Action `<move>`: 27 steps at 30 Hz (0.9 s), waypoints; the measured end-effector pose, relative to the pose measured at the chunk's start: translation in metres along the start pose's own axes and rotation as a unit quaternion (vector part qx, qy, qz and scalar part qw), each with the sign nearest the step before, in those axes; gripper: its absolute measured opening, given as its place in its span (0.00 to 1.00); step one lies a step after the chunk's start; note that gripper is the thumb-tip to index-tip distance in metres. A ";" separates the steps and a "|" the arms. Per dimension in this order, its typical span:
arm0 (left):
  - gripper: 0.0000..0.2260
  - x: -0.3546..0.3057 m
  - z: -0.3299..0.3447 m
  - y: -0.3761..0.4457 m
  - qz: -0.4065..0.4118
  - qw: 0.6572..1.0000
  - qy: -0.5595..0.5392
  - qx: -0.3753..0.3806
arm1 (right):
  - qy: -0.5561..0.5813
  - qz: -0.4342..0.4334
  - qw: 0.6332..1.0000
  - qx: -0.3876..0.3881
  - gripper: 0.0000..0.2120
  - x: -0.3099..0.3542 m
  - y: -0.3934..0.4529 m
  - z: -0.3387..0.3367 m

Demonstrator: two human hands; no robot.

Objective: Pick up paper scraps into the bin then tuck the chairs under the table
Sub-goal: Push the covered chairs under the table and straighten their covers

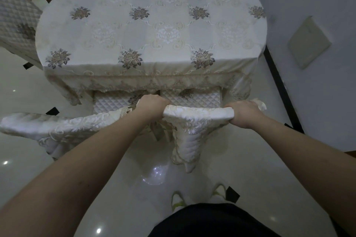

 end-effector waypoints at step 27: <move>0.49 0.092 0.037 -0.107 -0.170 0.979 -0.112 0.029 | 0.161 -0.116 0.980 0.026 0.39 0.144 0.011 -0.042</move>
Point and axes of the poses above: each hand's wrist, its own y-axis towards the middle knuckle, its own z-axis out of the palm, x = y × z, the point moved 2 cm from there along y, towards the middle knuckle, and after that the axes turned 6 degrees about -x, right-handed, at the moved point
